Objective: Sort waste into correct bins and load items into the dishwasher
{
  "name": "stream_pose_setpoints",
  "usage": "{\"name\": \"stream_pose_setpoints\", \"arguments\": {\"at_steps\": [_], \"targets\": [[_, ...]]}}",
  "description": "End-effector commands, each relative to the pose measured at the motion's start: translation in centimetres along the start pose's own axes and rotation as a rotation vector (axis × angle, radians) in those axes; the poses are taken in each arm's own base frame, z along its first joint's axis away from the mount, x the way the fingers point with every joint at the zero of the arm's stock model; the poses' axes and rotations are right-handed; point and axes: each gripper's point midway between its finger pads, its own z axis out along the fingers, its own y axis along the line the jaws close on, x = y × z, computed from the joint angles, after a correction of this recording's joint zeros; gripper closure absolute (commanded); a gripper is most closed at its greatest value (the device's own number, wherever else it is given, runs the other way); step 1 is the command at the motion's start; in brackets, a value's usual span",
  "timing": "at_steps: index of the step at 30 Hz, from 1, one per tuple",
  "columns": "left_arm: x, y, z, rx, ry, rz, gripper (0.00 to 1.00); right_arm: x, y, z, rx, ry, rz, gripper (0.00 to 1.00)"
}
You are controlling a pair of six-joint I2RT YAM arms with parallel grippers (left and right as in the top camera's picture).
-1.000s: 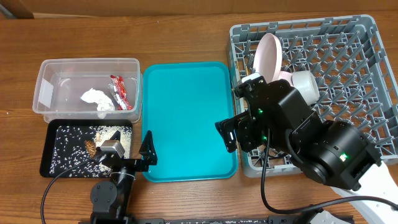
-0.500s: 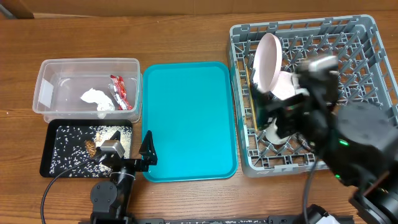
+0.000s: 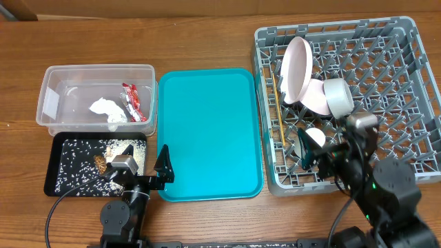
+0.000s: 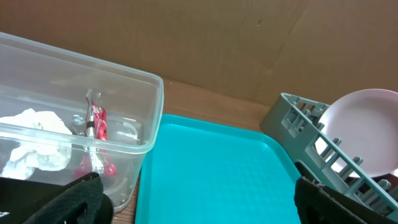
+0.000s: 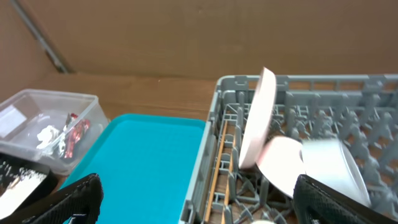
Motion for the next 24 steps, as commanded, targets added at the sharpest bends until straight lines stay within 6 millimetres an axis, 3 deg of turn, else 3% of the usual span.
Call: {"name": "stream_pose_setpoints", "arguments": {"at_steps": [1,14,24], "targets": [[-0.1,0.3,0.0,-0.011,-0.007,-0.017,0.00,2.0,-1.4,-0.4,0.031,-0.028,0.100,0.00],[-0.1,0.3,0.0,-0.011,-0.007,-0.017,0.00,8.5,-4.2,-0.1,0.062,-0.111,0.135,0.00],[-0.1,0.3,0.0,-0.011,-0.007,-0.017,0.00,10.6,-4.5,2.2,0.016,-0.253,0.110,0.00]]}}
